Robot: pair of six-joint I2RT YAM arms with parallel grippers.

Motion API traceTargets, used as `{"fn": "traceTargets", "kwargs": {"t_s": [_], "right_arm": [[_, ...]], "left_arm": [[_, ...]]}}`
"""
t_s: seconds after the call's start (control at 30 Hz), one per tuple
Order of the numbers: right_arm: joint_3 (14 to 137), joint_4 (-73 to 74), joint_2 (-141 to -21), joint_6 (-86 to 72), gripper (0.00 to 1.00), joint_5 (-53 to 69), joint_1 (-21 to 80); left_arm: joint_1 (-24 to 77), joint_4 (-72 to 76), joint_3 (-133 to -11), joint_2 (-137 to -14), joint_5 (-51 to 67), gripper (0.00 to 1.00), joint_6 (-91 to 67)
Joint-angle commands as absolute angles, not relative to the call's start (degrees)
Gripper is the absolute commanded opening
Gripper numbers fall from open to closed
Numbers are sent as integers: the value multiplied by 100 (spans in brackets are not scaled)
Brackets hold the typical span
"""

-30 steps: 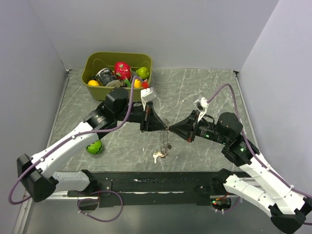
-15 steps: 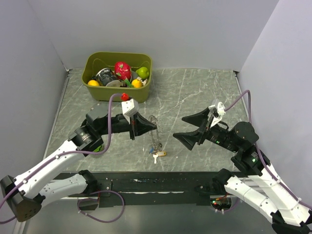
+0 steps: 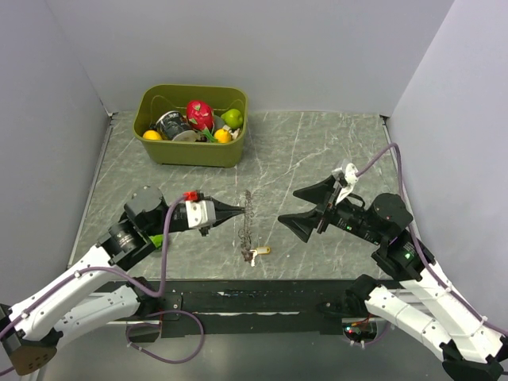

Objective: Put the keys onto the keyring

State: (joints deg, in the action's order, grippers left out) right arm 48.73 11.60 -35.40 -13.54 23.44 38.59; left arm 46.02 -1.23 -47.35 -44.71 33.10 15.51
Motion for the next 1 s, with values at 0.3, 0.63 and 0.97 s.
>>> {"fn": "traceTargets", "kwargs": {"t_s": [0.3,0.63,0.97], "right_arm": [[5001,1204,-3823,-1239,99,2329,3832],[4597,1766,-3999,-1327,100,1979,3841],[4017,1740,-4666,-1538,100,1601,3981]], "left_arm": [[4676,149,-4676,-4324,2927,1,1943],[4667,914,-3595,-4052,2312,1,687],[4404,537,-3208,-3331,1275,1,290]]}}
